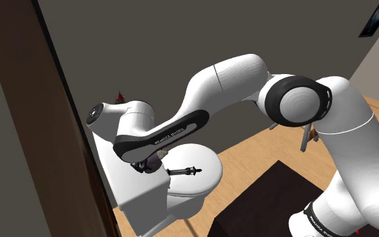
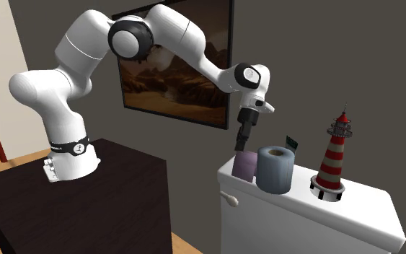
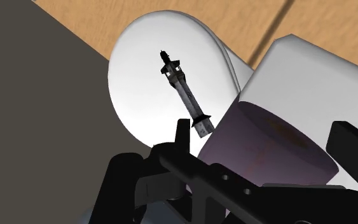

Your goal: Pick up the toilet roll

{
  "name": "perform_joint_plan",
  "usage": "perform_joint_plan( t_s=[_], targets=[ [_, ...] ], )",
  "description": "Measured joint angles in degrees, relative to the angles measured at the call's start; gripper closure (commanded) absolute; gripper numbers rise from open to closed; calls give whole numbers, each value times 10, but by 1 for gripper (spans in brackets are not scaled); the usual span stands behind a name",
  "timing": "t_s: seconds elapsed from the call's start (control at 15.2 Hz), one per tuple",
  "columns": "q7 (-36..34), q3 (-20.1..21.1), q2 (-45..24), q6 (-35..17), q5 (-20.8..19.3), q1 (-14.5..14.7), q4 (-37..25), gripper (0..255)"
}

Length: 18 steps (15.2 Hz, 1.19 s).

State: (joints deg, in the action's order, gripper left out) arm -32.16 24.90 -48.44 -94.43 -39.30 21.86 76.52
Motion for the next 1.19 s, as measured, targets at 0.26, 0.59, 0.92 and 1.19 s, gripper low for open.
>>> perform_joint_plan(
  t_s=[0.26,0.59,0.92,1.19],
  targets=[
    [-5,-2,-10,-9,-3,1,1,255],
    [-5,-2,-9,-10,-4,1,2,255],
    [-4,-2,-8,-8,-3,1,1,255],
    [3,2,6,7,2,0,-2,255]
  ],
)
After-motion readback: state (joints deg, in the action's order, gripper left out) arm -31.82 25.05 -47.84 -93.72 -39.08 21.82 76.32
